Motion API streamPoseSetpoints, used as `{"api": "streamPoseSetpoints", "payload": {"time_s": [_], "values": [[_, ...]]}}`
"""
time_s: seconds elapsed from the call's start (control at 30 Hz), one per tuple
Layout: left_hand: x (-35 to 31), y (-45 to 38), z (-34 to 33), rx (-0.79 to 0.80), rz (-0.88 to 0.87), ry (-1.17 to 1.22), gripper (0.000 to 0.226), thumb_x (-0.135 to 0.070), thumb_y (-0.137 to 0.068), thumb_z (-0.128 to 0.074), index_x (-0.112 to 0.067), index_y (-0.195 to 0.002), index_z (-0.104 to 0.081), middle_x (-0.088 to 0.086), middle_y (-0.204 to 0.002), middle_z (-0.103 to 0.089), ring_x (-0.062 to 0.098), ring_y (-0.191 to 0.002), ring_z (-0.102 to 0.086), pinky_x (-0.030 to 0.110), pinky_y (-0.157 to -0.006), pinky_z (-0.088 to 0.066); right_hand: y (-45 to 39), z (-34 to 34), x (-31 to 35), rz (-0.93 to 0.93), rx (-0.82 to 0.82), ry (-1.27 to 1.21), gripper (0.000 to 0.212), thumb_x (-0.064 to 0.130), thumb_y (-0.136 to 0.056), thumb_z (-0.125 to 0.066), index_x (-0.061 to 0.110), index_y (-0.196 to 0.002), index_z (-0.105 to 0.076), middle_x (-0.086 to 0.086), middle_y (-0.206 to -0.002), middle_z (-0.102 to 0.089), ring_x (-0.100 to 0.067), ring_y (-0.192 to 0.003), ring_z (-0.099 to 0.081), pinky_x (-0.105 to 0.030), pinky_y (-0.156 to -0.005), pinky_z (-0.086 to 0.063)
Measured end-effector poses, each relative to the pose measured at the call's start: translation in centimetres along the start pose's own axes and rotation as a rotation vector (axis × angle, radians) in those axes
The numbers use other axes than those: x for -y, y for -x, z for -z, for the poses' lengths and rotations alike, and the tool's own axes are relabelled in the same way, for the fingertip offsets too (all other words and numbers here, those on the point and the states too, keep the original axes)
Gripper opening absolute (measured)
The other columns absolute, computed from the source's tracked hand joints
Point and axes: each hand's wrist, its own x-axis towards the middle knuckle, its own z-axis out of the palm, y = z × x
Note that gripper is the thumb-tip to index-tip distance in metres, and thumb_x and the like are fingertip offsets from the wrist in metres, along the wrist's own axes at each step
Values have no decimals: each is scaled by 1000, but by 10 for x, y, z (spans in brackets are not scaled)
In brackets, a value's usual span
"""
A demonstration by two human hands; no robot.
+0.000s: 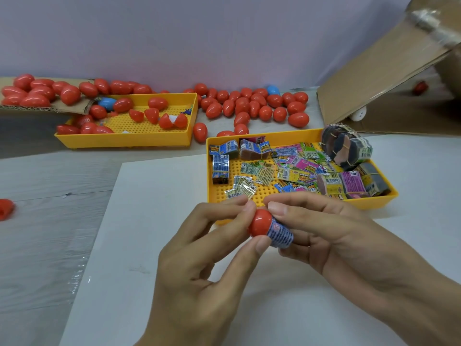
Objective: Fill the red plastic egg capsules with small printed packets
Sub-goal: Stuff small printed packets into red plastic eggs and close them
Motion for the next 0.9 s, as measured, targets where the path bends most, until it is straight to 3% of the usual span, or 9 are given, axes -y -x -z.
{"api": "streamPoseSetpoints", "payload": {"time_s": [0.37,0.53,0.67,0.8,0.9], "values": [[1,1,-4,16,129,129,32,-22,-86,-67,-20,-118,-70,-6,-109,-63,21,-107,-66,29,-85,-59,-2,3,-4,14,-26,55,31,32,-51,-79,18,-79,-81,-10,-82,-76,-14,-69,-70,-23,-62,-56],[2,-2,-1,82,116,144,38,-20,-81,-75,-16,-118,-70,3,-119,-68,24,-114,-66,32,-90,-57,-1,2,-4,66,-52,115,34,34,-54,-79,18,-84,-80,-14,-88,-76,-35,-89,-72,-28,-67,-58],[3,-3,0,19,188,225,39,-29,-79,-78,-27,-117,-72,-2,-112,-73,20,-107,-70,28,-90,-56,-1,1,0,26,-45,41,39,36,-61,-76,9,-88,-78,-15,-89,-76,-21,-72,-72,-25,-56,-57],[3,-5,2,-38,235,269,42,-25,-71,-82,-30,-112,-74,-1,-108,-76,20,-102,-72,26,-88,-56,2,-1,4,-68,47,101,32,42,-70,-73,13,-81,-78,-18,-85,-74,-26,-70,-72,-26,-47,-52],[0,-7,4,-40,329,294,41,-29,-68,-81,-32,-108,-75,-1,-103,-76,18,-97,-73,25,-80,-59,3,-1,4,80,15,206,20,30,-71,-85,13,-78,-77,-14,-78,-75,-22,-67,-72,-24,-48,-51]]}}
